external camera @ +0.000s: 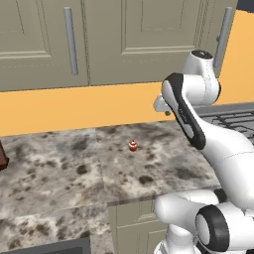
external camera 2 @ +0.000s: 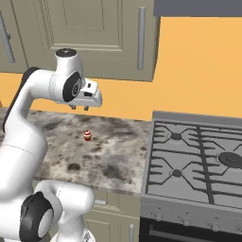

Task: Pick the dish brush and bar soap from the cabinet and place them on the counter.

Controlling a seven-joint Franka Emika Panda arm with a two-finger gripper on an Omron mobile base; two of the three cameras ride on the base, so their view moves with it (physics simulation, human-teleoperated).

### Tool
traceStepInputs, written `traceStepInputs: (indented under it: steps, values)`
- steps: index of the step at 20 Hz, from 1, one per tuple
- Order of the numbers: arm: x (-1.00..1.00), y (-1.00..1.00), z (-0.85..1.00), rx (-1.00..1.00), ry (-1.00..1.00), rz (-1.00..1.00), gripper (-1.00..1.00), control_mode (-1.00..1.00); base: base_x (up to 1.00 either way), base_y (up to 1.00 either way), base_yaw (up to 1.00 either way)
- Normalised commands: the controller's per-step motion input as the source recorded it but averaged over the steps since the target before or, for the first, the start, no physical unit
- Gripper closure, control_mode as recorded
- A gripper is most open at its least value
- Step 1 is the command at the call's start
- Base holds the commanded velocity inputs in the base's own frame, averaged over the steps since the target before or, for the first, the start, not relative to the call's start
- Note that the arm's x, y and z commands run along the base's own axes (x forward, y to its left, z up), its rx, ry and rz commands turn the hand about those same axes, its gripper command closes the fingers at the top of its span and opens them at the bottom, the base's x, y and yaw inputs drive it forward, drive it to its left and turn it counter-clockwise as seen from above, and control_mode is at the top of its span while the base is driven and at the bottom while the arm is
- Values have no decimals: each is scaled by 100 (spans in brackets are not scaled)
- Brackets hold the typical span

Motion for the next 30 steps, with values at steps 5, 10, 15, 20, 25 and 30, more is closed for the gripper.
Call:
traceStepInputs:
  steps: [5,10,15,20,25,30]
  values:
    - [0,0,3,0,-4,0,-100,-100,0,0,0]
    - [-7,-5,18,-1,-18,0,-100,-100,0,0,0]
    - [-20,-22,12,-1,-14,0,-100,-100,0,0,0]
    - [-10,-42,0,9,-4,0,-100,-100,0,0,0]
    - [0,-53,0,17,-1,0,-100,-100,0,0,0]
    - [0,-34,0,11,0,-5,-100,-100,0,0,0]
